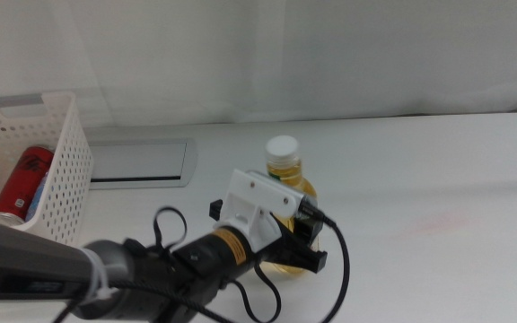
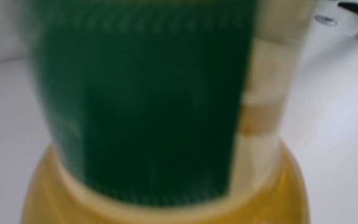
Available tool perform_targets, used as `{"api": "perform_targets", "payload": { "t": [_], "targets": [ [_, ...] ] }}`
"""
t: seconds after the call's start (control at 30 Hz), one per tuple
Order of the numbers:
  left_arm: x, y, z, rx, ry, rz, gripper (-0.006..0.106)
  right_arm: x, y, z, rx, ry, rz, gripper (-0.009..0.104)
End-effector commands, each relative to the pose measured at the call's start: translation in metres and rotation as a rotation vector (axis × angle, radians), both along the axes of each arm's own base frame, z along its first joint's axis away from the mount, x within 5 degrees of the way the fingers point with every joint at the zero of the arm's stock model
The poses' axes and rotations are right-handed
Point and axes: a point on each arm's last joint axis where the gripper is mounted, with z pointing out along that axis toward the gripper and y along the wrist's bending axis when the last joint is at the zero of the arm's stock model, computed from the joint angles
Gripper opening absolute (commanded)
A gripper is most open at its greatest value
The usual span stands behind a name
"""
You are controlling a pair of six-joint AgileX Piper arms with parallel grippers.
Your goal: Use arms to grab the bottles and put them into the dustbin to the left of the table.
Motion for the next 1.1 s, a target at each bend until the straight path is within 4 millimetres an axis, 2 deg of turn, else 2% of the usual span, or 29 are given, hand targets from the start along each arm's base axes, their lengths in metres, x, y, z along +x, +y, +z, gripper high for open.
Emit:
{"api": "perform_targets", "payload": {
  "t": [0.0,0.13,0.23,0.4,0.5,0.63,0.83,0.93,1.0,1.07],
  "targets": [
    [0.008,0.0,0.034,-0.041,-0.072,0.019,-0.003,-0.001,-0.001,-0.006,-0.012,0.004,-0.003,-0.003],
    [0.025,0.012,0.082,0.026,-0.135,0.07,-0.003,-0.001,-0.001,-0.005,-0.012,0.003,-0.003,-0.003],
    [0.038,0.034,0.126,0.057,-0.177,0.126,-0.003,-0.001,-0.001,-0.005,-0.012,0.003,-0.003,-0.003],
    [0.05,0.093,0.195,0.055,-0.224,0.267,-0.003,-0.001,-0.001,-0.005,-0.012,0.003,-0.003,-0.003],
    [0.05,0.137,0.222,0.068,-0.21,0.378,-0.003,-0.001,-0.001,-0.005,-0.008,0.004,-0.003,-0.003],
    [0.044,0.191,0.241,0.118,-0.119,0.514,-0.003,-0.001,-0.001,-0.005,-0.008,0.004,-0.003,-0.003],
    [0.036,0.274,0.246,0.065,0.131,0.802,-0.003,-0.001,-0.001,-0.005,-0.008,0.004,-0.003,-0.003],
    [0.033,0.299,0.24,0.074,0.213,0.874,-0.003,-0.001,-0.001,-0.005,-0.008,0.004,-0.003,-0.003],
    [0.035,0.308,0.235,0.08,0.244,0.896,-0.003,-0.001,-0.001,-0.005,-0.008,0.004,-0.003,-0.003],
    [0.044,0.313,0.218,0.114,0.32,0.892,-0.003,-0.001,-0.001,-0.005,-0.008,0.004,-0.003,-0.003]
  ]
}}
